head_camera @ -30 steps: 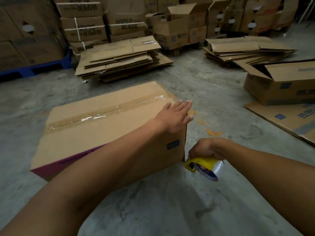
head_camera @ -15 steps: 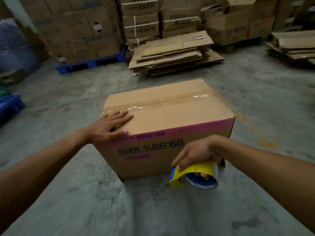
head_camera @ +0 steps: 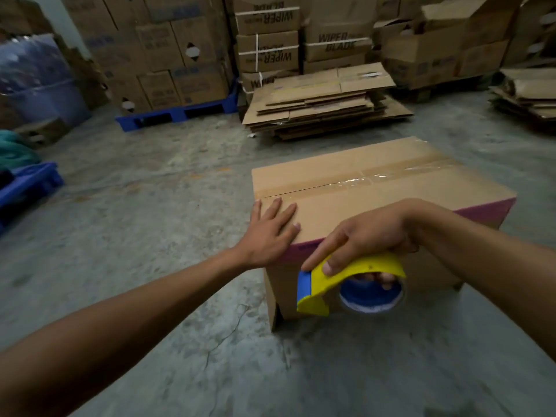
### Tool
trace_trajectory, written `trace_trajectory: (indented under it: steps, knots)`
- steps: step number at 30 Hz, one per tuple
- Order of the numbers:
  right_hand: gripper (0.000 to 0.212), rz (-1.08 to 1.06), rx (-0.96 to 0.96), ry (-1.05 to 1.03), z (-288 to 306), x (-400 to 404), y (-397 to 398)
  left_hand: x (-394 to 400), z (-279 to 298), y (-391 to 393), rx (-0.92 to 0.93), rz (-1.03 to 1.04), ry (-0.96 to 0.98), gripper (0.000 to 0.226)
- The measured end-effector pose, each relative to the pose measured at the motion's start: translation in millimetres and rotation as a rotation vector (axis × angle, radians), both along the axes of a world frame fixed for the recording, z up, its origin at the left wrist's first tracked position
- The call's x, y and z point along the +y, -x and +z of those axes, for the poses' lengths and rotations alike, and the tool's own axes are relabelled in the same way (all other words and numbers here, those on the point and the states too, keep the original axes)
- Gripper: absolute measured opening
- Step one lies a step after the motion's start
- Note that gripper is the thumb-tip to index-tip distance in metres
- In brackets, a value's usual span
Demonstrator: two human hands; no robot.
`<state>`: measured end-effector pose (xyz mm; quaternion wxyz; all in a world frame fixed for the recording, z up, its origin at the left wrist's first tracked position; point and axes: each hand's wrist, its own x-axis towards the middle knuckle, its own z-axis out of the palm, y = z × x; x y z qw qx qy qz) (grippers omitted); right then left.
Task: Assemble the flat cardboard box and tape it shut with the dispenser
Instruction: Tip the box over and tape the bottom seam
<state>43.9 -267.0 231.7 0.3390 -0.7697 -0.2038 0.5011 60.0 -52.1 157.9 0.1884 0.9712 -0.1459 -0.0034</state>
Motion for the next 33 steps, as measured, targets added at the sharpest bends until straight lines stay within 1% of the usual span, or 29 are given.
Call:
trace_trajectory:
  steps: [1,3,5,7,9,11,13,14,15,17,18,19,21,22,24,26,28,29,31,33]
  knots:
    - [0.038,-0.029,0.001,-0.034,10.1,-9.5,-1.6,-8.0,4.1,1.9,0.024,-0.024,0.018,0.054]
    - [0.041,-0.124,0.002,-0.152,27.2,-26.7,-4.1,-21.8,15.9,9.7,0.106,-0.065,0.119,0.051]
    - [0.043,-0.246,-0.031,-0.313,35.8,-40.9,-7.9,-32.9,25.0,16.7,0.173,-0.111,0.249,0.049]
    - [0.042,-0.335,-0.061,-0.477,36.1,-49.5,-12.6,-40.5,29.2,20.2,0.214,-0.105,0.323,0.049]
    - [0.042,-0.420,-0.034,-0.636,30.1,-54.0,-20.4,-42.4,32.2,17.2,0.316,-0.056,0.383,0.042]
    - [0.045,-0.489,0.036,-0.773,22.3,-58.0,-26.6,-44.5,42.6,11.1,0.346,-0.004,0.485,0.039]
    - [0.053,-0.491,0.128,-0.899,15.9,-62.1,-30.5,-46.0,61.7,7.2,0.327,0.107,0.581,0.047]
    - [0.055,-0.485,0.167,-0.948,13.2,-64.6,-32.2,-45.3,73.7,6.6,0.360,0.174,0.651,0.053]
    - [0.051,-0.474,0.188,-0.978,11.4,-67.3,-33.4,-43.0,84.9,5.9,0.439,0.223,0.750,0.059]
    - [0.037,-0.458,0.182,-0.998,9.3,-72.5,-34.6,-36.3,102.1,4.1,0.669,0.235,0.949,0.073]
    - [0.038,-0.463,0.178,-0.995,8.6,-74.4,-34.8,-33.8,109.7,5.3,0.776,0.210,1.004,0.080]
    - [0.044,-0.475,0.181,-0.987,8.0,-76.4,-35.2,-32.7,114.9,6.2,0.853,0.189,1.034,0.084]
    - [0.056,-0.482,0.176,-0.958,7.5,-78.9,-35.7,-35.1,121.6,8.8,0.952,0.174,1.057,0.082]
    - [0.060,-0.486,0.162,-0.938,7.5,-79.9,-35.9,-37.3,123.5,9.8,0.978,0.179,1.062,0.077]
    - [0.068,-0.490,0.133,-0.893,8.5,-80.3,-35.4,-42.1,123.9,10.5,1.001,0.183,1.059,0.058]
    - [0.070,-0.484,0.113,-0.855,10.1,-80.0,-34.1,-45.3,120.5,8.8,0.989,0.191,1.037,0.035]
    - [0.069,-0.480,0.098,-0.811,12.3,-80.3,-32.6,-45.8,115.8,5.5,0.957,0.208,1.036,0.018]
    - [0.069,-0.482,0.090,-0.786,13.5,-80.5,-31.5,-45.7,113.2,3.7,0.946,0.214,1.031,0.013]
    - [0.067,-0.489,0.070,-0.736,16.3,-80.6,-29.0,-44.8,107.0,-1.0,0.941,0.219,1.006,0.013]
    - [0.054,-0.491,0.010,-0.672,20.5,-77.4,-25.5,-42.9,100.1,-7.9,0.923,0.220,0.953,0.017]
